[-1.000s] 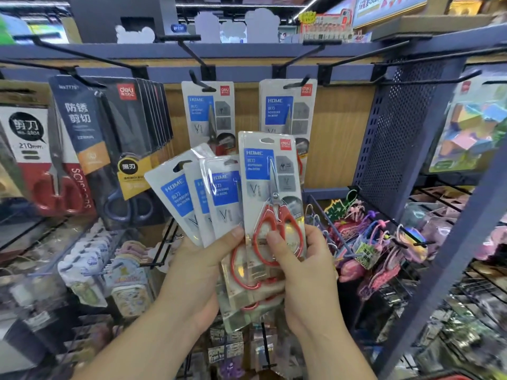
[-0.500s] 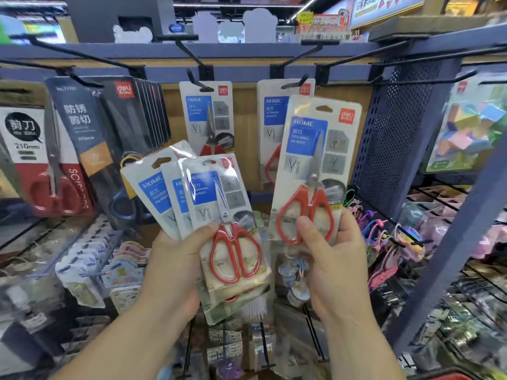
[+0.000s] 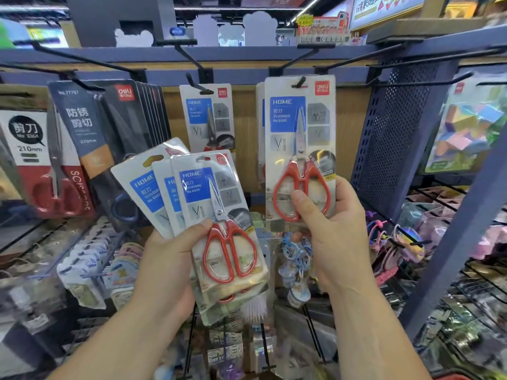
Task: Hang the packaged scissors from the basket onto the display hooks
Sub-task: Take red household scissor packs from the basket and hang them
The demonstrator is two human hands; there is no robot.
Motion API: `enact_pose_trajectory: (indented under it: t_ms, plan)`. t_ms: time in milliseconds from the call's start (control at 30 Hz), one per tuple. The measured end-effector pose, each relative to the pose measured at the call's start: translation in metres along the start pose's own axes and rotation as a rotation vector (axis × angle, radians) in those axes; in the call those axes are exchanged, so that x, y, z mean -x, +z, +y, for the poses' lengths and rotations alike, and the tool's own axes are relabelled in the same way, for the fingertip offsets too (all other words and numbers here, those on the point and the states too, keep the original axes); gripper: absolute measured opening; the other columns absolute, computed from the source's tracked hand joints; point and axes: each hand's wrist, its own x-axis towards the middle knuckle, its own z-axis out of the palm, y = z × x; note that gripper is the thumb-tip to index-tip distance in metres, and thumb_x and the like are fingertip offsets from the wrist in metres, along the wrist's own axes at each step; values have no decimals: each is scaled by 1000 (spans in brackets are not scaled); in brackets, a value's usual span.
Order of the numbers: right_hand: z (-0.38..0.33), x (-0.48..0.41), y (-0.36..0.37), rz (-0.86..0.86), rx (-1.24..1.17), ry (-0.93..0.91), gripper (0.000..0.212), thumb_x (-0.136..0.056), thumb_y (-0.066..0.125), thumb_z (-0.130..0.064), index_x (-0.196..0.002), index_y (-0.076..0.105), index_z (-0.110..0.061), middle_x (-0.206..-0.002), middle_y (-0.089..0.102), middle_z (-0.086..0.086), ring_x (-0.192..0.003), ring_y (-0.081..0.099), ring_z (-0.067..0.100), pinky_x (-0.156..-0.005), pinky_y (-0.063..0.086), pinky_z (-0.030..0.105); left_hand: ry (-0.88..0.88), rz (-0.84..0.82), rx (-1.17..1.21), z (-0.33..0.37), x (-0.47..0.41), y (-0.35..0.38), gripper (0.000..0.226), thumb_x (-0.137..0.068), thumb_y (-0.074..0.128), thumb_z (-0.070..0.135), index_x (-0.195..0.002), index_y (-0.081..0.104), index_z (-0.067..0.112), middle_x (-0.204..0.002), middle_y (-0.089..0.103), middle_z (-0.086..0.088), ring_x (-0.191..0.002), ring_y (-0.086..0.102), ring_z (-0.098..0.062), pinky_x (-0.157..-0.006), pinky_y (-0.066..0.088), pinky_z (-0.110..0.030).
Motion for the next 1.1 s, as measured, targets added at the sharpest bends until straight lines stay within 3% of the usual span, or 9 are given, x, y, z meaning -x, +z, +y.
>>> enact_pose_trajectory:
  t_ms: [267, 433, 600, 667, 733, 833, 900, 1000, 1100]
  plan:
    - [9, -28, 6, 82, 6, 138, 20, -89, 81, -18, -98, 63, -16, -85, 71, 3, -65, 65, 19, -46, 49, 27, 23, -38, -8, 6, 1, -2, 42, -93, 62, -3, -129, 69, 18, -118, 79, -4, -104, 78, -22, -78, 66, -34]
    - [28, -50, 4, 95, 19, 301, 29, -89, 82, -26, -110, 69, -12, -108, 78, 13, -82, 74, 22, -58, 57, 29, 34, -66, -7, 10, 4, 0, 38, -94, 60, -6, -114, 73, 23, -108, 82, 0, -91, 79, -15, -65, 62, -26]
    - [43, -48, 0, 174, -43, 421, 52, -95, 75, -30, -137, 50, -9, -123, 66, 15, -88, 79, 26, -74, 65, 34, 38, -71, -1, 11, 3, 0, 38, -94, 59, -7, -115, 72, 22, -106, 82, 1, -90, 79, -14, -65, 62, -26]
    - [43, -34, 0, 234, -5, 413, 50, -97, 73, -31, -136, 47, -15, -125, 62, 12, -95, 77, 26, -77, 65, 34, 38, -69, -2, 11, 3, 0, 39, -95, 59, -7, -118, 72, 22, -108, 82, 0, -92, 79, -15, -65, 62, -26]
    - [40, -15, 3, 182, 39, 369, 41, -96, 73, -37, -128, 54, -20, -121, 66, 6, -102, 74, 23, -81, 64, 34, 33, -70, 1, 11, 1, -1, 40, -94, 59, -6, -120, 71, 21, -111, 81, -1, -95, 79, -16, -67, 63, -27]
    - [32, 18, 14, -134, 171, 277, 45, -83, 83, -48, -120, 64, -33, -110, 71, -17, -106, 69, 7, -90, 58, 31, 23, -71, 13, 8, 0, 2, 41, -95, 59, -6, -124, 70, 20, -114, 80, -3, -97, 79, -19, -69, 64, -30]
    - [34, 33, 22, -241, 296, 228, 54, -72, 90, -48, -119, 63, -42, -115, 70, -17, -108, 67, 3, -94, 57, 35, 18, -67, 16, 5, -1, 4, 40, -95, 60, -5, -125, 70, 19, -116, 80, -4, -101, 78, -23, -73, 66, -35]
    - [43, 42, 29, -153, 365, 147, 55, -68, 88, -47, -117, 64, -42, -120, 69, -9, -112, 66, 9, -96, 57, 43, -14, -76, 28, -1, -2, 8, 39, -96, 61, -3, -127, 70, 18, -120, 78, -7, -109, 76, -29, -88, 64, -47]
    - [48, 43, 28, -63, 222, 137, 41, -78, 88, -34, -114, 68, -32, -114, 72, -3, -108, 71, 16, -95, 58, 49, -18, -115, 53, -5, -1, 13, 46, -92, 64, 0, -135, 66, 15, -126, 76, -8, -115, 74, -29, -92, 63, -46]
